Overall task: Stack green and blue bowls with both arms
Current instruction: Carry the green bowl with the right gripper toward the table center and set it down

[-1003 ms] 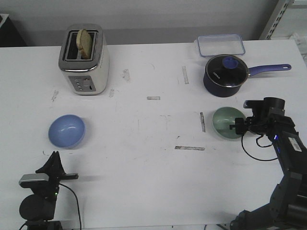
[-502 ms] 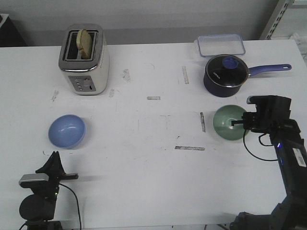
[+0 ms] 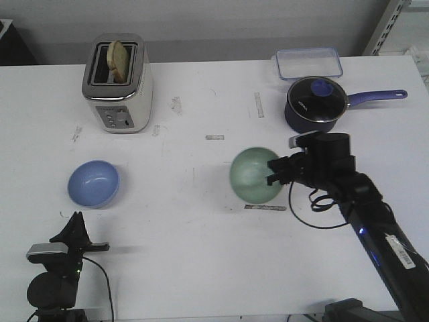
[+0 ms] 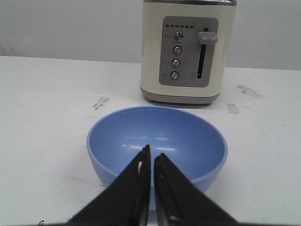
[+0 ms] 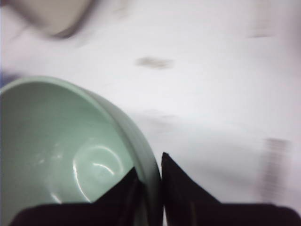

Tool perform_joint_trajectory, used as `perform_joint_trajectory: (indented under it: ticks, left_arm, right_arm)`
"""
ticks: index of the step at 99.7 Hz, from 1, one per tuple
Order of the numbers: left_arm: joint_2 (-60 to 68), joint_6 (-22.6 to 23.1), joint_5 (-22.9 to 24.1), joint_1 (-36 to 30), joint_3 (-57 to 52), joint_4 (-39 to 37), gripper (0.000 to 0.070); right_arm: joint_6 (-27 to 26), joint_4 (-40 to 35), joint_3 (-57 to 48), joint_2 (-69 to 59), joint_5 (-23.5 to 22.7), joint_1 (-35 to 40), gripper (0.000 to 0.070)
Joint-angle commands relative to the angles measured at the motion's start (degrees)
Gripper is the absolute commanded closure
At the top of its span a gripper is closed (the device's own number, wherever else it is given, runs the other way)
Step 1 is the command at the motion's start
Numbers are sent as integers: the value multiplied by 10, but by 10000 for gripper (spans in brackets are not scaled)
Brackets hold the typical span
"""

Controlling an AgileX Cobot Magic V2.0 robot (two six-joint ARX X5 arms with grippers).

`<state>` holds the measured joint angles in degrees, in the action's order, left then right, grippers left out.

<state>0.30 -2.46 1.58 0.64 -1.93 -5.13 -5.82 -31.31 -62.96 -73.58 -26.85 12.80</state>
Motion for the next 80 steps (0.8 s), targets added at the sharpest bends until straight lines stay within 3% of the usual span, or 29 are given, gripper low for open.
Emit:
perform_joint_trajectory:
  ticks: [1,21,34,45,80]
  left_arm:
    - [0,-2,1,1,12,-5,699]
    - [0,-1,0,1,12,-5,699]
    - [0,-1,0,1,12,-5,699]
    - [0,-1,0,1,12,-5,699]
    - [0,-1,0,1,12,-5,699]
  right_arm:
    - [-24,11,-9,-20,1,56,694]
    - [-38,16,-9,-69,10,179,694]
    - [-22,15,-9,-103,46,226,694]
    - [-7,16,-9,-132,79,245,694]
    - [2,13,-9,-207,79,247,694]
